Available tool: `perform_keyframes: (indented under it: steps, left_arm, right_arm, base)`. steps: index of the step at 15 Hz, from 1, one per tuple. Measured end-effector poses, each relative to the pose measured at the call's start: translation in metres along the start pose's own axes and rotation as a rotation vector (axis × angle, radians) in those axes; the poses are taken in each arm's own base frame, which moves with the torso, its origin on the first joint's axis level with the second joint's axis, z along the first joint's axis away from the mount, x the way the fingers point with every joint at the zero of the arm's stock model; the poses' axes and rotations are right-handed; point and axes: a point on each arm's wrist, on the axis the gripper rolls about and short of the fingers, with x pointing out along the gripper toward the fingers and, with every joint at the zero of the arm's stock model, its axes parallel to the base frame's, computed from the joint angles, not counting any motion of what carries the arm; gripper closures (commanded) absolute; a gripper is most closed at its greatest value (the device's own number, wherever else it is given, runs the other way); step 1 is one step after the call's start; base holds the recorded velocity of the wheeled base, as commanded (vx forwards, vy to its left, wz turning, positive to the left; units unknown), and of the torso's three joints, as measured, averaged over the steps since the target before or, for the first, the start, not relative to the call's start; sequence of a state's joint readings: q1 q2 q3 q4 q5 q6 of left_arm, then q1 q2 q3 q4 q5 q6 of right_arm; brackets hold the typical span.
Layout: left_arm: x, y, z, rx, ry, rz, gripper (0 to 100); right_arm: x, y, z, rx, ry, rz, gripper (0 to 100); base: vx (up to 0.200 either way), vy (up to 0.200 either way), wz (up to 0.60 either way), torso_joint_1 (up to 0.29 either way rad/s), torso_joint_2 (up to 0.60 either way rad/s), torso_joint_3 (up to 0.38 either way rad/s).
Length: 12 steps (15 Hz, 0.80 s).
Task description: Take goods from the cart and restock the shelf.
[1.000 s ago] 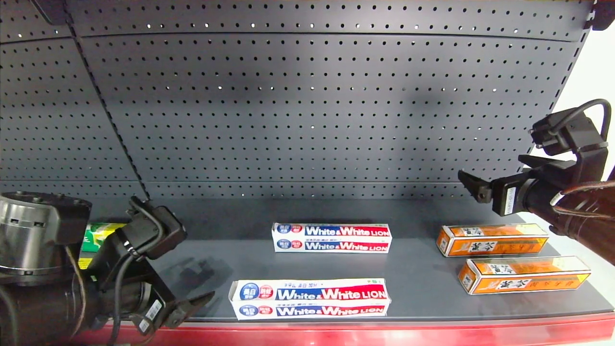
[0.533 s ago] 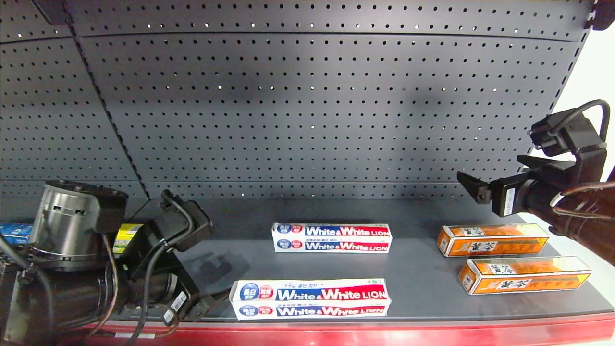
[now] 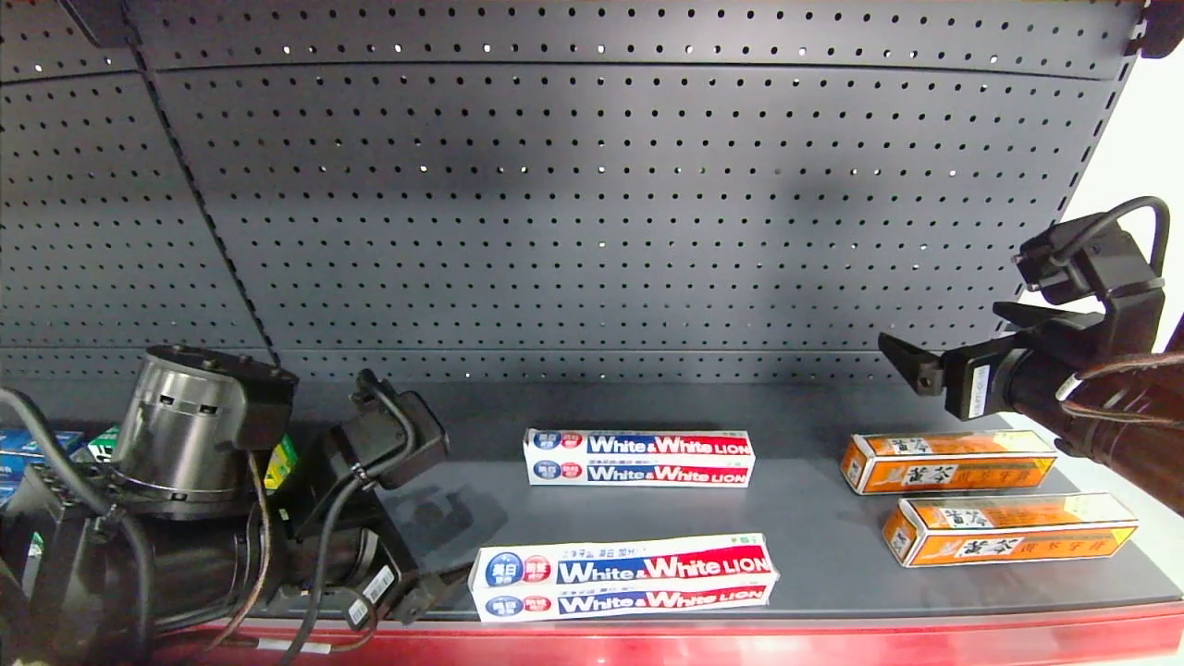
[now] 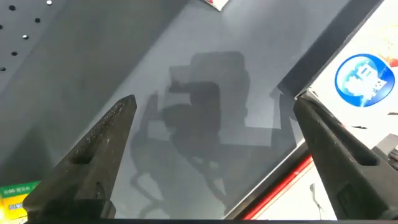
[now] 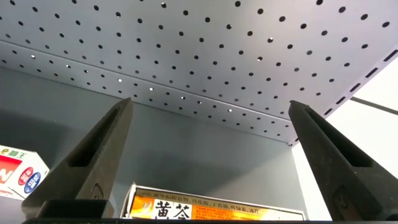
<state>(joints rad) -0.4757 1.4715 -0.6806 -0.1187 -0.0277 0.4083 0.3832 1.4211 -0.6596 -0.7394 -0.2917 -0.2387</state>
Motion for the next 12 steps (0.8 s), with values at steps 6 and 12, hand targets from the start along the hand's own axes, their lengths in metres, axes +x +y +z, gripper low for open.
perform_keyframes:
  steps: [6,12]
  left_arm:
    - [0.007,-0.001,0.008,0.012,-0.008,-0.015,0]
    - [0.011,-0.002,0.009,0.014,0.000,-0.022,0]
  right_arm:
    - [0.001,0.000,-0.001,-0.001,0.004,0.001,0]
    - [0.001,0.000,-0.001,-0.002,0.004,0.001,0]
  base:
    - [0.000,0.000,0.00,0.000,0.00,0.000]
    - [0.000,0.000,0.00,0.000,0.00,0.000]
